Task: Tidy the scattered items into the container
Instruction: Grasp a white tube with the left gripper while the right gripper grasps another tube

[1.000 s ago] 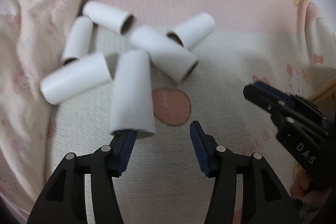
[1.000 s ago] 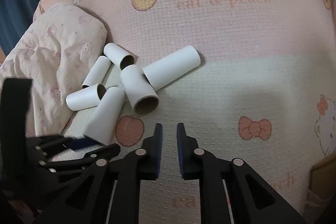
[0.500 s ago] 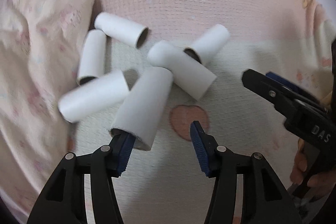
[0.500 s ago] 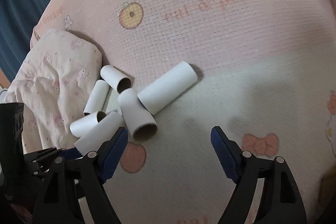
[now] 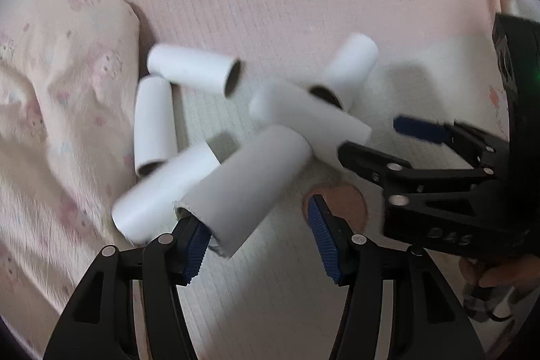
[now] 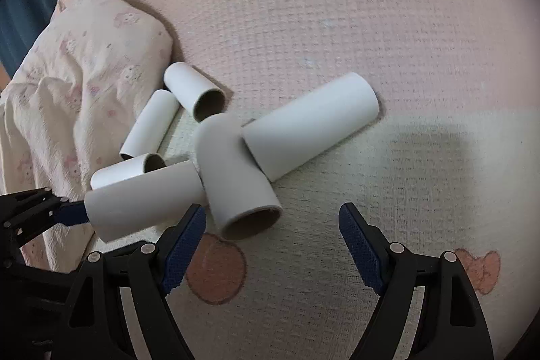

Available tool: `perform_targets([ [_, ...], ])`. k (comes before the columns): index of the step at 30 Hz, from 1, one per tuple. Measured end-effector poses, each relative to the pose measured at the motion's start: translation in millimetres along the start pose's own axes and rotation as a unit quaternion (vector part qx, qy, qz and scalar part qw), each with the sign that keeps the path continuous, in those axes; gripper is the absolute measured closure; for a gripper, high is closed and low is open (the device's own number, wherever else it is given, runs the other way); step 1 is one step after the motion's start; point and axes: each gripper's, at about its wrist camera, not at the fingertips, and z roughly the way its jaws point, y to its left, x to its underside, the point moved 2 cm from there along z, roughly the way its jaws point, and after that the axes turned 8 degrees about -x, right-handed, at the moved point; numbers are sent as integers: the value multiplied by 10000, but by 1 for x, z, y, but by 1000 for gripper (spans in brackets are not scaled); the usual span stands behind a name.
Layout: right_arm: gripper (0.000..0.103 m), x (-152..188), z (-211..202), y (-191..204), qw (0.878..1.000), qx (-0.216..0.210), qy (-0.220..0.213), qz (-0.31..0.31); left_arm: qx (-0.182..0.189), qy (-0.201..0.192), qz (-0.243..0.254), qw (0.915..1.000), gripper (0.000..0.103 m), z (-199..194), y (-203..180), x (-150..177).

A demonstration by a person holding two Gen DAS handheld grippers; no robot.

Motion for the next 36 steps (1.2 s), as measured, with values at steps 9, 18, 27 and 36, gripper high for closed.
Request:
perform_targets([
  [9, 43, -4, 14, -6, 9970, -730, -64, 261, 132, -16, -22, 9999, 50, 4, 6, 3],
  [18, 59, 0, 17, 16, 9987, -473, 65, -163, 434, 110, -317, 9985, 91, 4, 12, 17],
  [27, 59, 28, -12, 19, 9991, -114, 345, -235, 719, 100, -176, 9972, 96, -4, -14, 26],
  [36, 59, 66, -58, 8, 9980, 241, 554, 191, 969, 17, -159, 9952, 96, -21, -34, 50],
])
